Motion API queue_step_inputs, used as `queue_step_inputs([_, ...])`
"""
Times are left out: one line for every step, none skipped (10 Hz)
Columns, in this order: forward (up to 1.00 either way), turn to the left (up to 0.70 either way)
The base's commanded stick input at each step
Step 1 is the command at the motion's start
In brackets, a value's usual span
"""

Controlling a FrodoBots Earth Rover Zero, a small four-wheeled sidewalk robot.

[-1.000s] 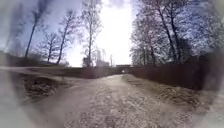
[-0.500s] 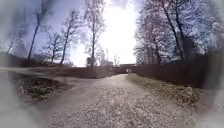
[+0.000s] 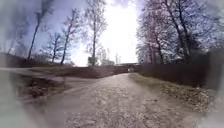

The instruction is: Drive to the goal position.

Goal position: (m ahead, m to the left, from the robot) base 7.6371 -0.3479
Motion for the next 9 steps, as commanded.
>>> queue_step_inputs([1.00,0.00])
queue_step_inputs([1.00,0.00])
queue_step_inputs([1.00,0.00])
queue_step_inputs([1.00,0.00])
queue_step_inputs([1.00,0.00])
queue_step_inputs([1.00,0.00])
queue_step_inputs([1.00,0.00])
queue_step_inputs([1.00,0.00])
queue_step_inputs([1.00,0.00])
